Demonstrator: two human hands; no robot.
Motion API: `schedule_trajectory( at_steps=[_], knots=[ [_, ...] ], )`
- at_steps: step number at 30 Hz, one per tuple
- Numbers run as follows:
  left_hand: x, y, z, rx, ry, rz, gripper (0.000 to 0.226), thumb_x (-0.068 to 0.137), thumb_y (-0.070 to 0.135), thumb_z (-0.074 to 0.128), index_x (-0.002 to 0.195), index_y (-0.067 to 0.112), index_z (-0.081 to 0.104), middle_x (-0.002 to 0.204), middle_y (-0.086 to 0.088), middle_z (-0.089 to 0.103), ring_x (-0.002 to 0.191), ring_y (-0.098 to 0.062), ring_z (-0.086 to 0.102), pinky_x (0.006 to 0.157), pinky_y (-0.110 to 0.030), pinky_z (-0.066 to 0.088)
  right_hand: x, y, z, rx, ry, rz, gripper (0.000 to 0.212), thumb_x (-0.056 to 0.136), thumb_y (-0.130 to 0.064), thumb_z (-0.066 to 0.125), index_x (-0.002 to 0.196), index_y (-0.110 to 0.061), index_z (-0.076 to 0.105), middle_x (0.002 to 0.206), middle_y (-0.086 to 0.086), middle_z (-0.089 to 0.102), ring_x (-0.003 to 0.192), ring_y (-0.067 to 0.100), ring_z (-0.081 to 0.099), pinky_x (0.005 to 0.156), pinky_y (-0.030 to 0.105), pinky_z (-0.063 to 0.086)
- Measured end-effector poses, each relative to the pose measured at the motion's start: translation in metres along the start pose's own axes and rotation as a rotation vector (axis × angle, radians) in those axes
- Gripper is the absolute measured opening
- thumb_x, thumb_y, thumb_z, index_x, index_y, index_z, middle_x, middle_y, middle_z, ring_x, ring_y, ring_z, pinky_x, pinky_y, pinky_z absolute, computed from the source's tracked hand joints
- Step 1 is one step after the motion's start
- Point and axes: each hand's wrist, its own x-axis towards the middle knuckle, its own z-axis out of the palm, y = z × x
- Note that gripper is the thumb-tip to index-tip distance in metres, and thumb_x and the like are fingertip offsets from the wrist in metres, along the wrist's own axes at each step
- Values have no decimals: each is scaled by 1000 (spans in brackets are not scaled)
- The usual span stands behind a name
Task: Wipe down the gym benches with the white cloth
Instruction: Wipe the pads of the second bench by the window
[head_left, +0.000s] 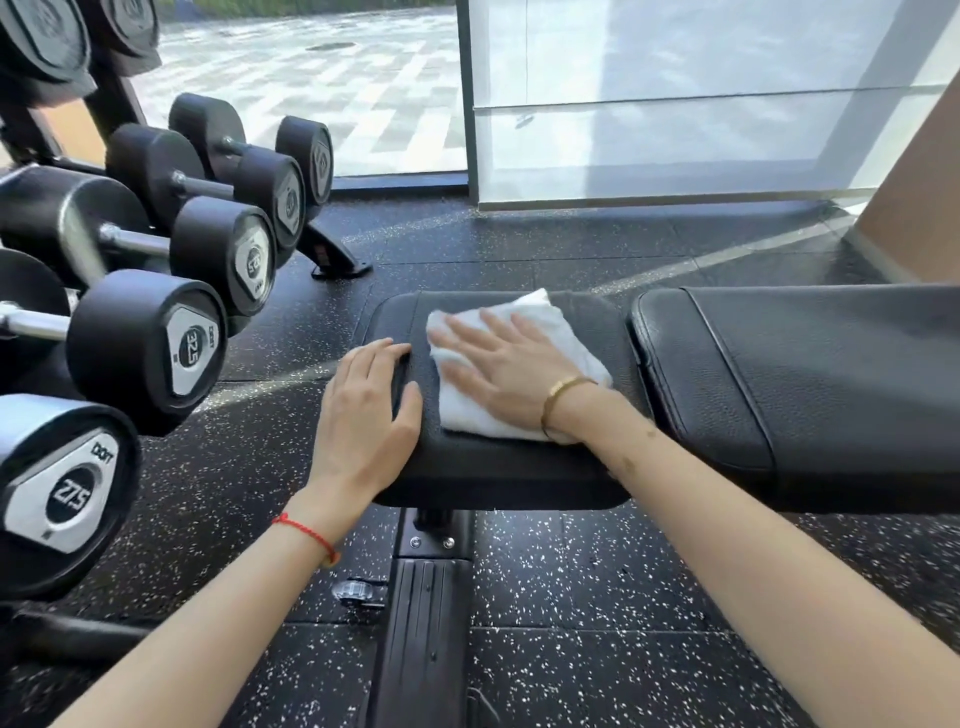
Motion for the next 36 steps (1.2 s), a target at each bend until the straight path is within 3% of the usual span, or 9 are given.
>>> schedule_trajectory(
  at_steps=[5,11,15,18,20,25,30,32,36],
  knots=[
    [-1,-13,-6,-5,-7,42,41,96,22,53,136,12,53,142,-3,52,136,-19,38,118,-35,28,-34,18,4,68,19,66,62,98,-63,10,156,-43,-1,165,-17,2,153,16,0,121,35,-6],
    [-4,-12,-2,-68,38,26,48,90,29,42,133,11,55,141,-3,53,135,-21,38,117,-37,29,49,24,-10,87,-41,260,56,105,-51,12,158,-34,4,166,-10,2,153,25,1,122,45,3],
    [-4,-14,-2,-85,51,23,48,89,26,42,132,11,56,139,-3,54,134,-21,40,117,-36,30,63,-14,0,64,-39,139,56,104,-51,9,158,-35,1,166,-12,0,153,23,-1,123,48,0],
    [-4,-14,-2,-92,48,37,48,89,25,41,133,11,56,140,-2,54,134,-20,39,117,-38,30,33,-5,8,62,14,58,57,102,-57,10,156,-40,3,165,-15,4,153,20,2,122,43,-2],
    [-5,-14,-3,-97,47,39,48,89,26,41,133,12,56,140,-1,53,134,-20,38,117,-39,29,17,20,6,67,38,89,57,102,-57,13,156,-41,6,165,-15,9,152,20,8,120,39,1],
    [-5,-13,-3,-111,47,27,48,89,26,41,133,13,56,140,0,53,134,-19,38,117,-37,28,13,50,-9,58,14,313,55,103,-55,15,156,-40,9,165,-10,14,152,26,10,122,47,8],
    [-5,-12,-3,-113,51,28,47,89,25,41,131,12,57,139,-2,54,133,-20,39,117,-37,29,-44,11,2,13,19,177,66,95,-66,9,156,-42,0,165,-17,2,153,23,6,123,45,3],
    [-6,-13,-3,-108,56,31,47,89,25,40,131,12,57,139,-2,54,133,-20,39,117,-37,29,-82,-1,10,-58,88,103,72,93,-71,12,157,-40,6,165,-12,11,152,26,14,123,46,7],
    [-6,-13,0,-102,67,30,48,89,25,39,131,12,56,139,-3,54,133,-21,39,117,-36,28,-124,-10,37,-270,316,67,75,94,-71,39,154,-27,32,156,0,39,140,32,42,114,52,33]
  ],
)
